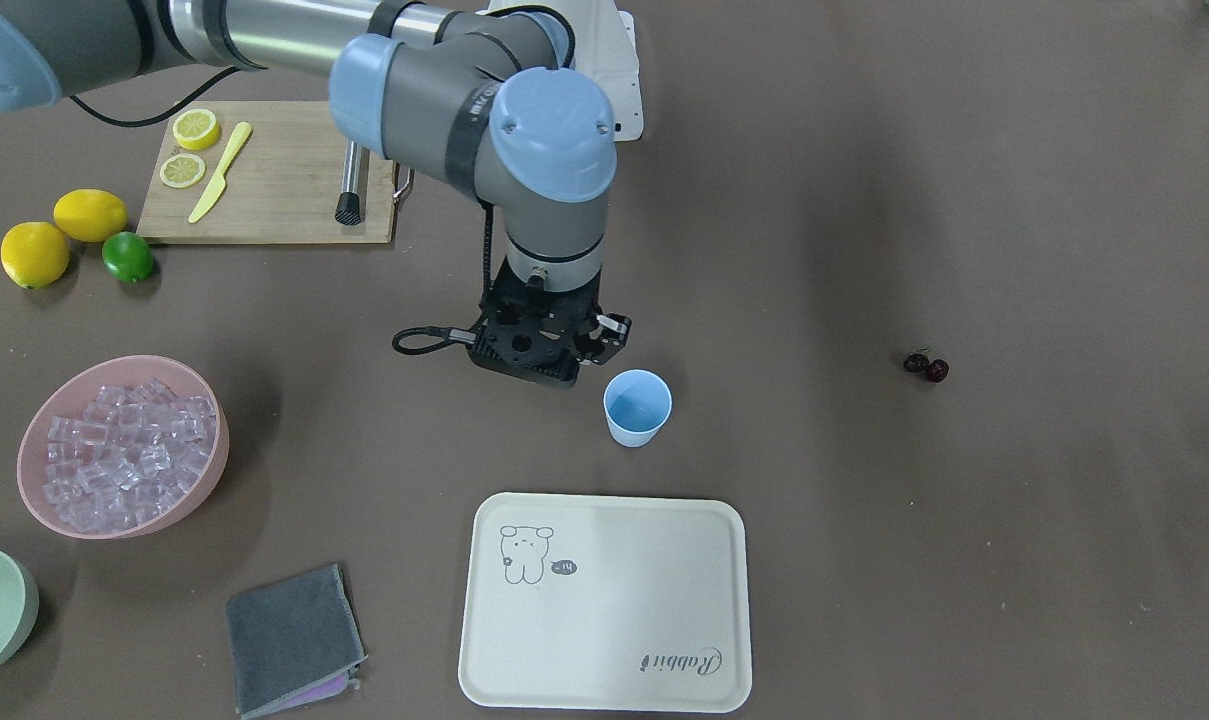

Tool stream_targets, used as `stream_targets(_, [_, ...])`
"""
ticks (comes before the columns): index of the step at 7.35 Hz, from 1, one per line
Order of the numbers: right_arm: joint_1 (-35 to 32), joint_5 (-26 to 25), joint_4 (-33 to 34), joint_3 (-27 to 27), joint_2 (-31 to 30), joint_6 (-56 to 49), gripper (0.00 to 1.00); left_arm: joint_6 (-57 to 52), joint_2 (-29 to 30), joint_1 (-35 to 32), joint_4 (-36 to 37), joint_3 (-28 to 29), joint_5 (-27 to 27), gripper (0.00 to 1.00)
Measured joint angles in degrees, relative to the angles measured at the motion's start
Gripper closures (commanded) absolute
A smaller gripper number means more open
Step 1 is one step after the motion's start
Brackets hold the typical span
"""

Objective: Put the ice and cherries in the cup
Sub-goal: 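Carry the ice cube with the right gripper over the light-blue cup and release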

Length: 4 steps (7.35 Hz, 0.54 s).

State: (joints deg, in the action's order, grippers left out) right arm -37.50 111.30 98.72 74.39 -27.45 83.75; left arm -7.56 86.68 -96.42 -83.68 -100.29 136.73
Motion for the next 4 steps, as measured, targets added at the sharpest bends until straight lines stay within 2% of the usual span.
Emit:
stream_targets(2, [1.63,-1.82,-2.36,-5.34,3.89,6.38,0.79,0.00,0.09,0.00,-0.05,0.03,-0.01,0.02])
stream_targets(4, [2.46,-2.78,-4.21,-7.75,5.24,7.68,0.79,0.00,0.17,0.00,-0.08,0.02,-0.05,0.02])
